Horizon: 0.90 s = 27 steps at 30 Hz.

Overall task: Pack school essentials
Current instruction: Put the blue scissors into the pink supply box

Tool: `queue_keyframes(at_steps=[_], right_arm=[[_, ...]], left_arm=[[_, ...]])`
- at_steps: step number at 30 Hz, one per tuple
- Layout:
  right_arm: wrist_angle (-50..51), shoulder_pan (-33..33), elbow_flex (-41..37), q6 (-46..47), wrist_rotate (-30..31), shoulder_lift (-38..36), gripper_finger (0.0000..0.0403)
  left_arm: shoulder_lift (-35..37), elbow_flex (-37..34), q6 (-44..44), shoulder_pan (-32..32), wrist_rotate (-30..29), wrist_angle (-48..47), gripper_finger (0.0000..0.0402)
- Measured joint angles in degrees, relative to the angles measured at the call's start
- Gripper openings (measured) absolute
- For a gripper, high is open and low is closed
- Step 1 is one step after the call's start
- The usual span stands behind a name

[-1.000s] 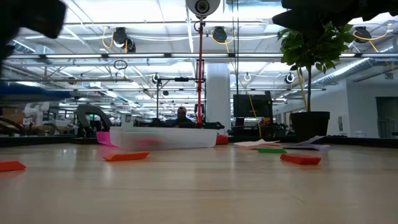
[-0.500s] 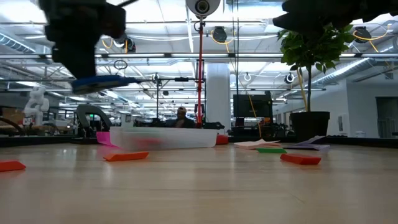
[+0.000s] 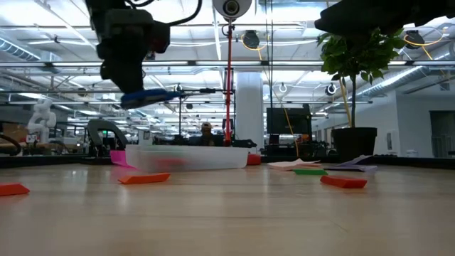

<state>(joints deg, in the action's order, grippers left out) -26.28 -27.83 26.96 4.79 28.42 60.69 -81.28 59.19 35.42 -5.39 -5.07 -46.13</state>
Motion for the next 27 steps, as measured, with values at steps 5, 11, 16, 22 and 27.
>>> queue_keyframes(at_steps=[5,11,16,22,27], right_arm=[[0.0,0.1,0.0,0.1,0.2,0.0,0.0069],[0.4,0.1,0.0,0.6,0.3,0.0,0.0065],[2.6,0.1,0.0,3.4,0.3,0.0,0.0065],[3.4,0.0,0.0,5.0,0.1,0.0,0.0065],[3.5,0.0,0.0,5.0,0.0,0.0,0.0065]], left_arm=[[0.0,1.8,-4.2,2.8,0.0,-0.1,0.0093],[-1.9,1.9,-6.0,4.6,-0.3,-0.4,0.0093],[-6.1,3.4,-7.3,6.7,0.6,-0.9,0.0093],[-11.3,8.0,-9.8,8.6,-0.1,-4.0,0.0093],[-15.6,10.7,-12.9,8.8,-0.5,-4.6,0.0093]])
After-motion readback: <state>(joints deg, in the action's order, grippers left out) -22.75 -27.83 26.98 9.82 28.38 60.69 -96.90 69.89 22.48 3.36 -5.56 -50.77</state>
